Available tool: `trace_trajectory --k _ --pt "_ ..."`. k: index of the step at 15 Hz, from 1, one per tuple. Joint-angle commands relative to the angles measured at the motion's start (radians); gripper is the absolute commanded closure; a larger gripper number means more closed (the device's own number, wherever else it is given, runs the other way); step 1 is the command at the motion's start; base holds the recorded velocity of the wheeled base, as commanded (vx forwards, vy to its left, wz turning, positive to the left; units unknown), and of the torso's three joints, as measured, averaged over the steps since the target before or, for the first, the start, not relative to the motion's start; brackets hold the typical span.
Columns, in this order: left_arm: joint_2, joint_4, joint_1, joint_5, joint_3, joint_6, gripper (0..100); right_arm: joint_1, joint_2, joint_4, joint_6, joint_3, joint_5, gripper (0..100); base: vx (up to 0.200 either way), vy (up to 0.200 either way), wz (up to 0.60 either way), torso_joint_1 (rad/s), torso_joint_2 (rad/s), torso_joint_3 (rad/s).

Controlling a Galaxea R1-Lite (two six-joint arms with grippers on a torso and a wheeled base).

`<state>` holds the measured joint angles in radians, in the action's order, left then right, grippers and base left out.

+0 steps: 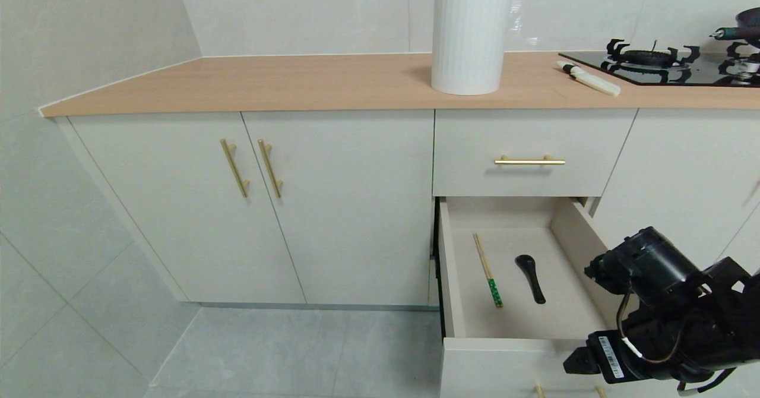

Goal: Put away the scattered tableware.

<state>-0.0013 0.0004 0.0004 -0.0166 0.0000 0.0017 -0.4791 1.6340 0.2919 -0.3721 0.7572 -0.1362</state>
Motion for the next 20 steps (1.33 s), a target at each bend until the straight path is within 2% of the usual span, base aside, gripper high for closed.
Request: trace_trajectory --k 1,14,20 --pt "0.001 0.000 0.001 0.000 0.000 0.000 0 0.001 0.024 -0.008 -0.001 -0.003 0.000 0 0.000 0.000 0.00 0.000 0.00 0.000" --pt "0.001 0.000 0.000 0.000 0.000 0.000 0 0.011 0.084 -0.263 0.001 -0.045 -0.040 0 0.000 0.000 0.00 0.000 0.00 0.000" --pt "0.001 0.000 0.000 0.000 0.000 0.000 0 0.094 0.208 -0.369 0.064 0.036 -0.045 0 0.000 0.000 0.00 0.000 0.00 0.000"
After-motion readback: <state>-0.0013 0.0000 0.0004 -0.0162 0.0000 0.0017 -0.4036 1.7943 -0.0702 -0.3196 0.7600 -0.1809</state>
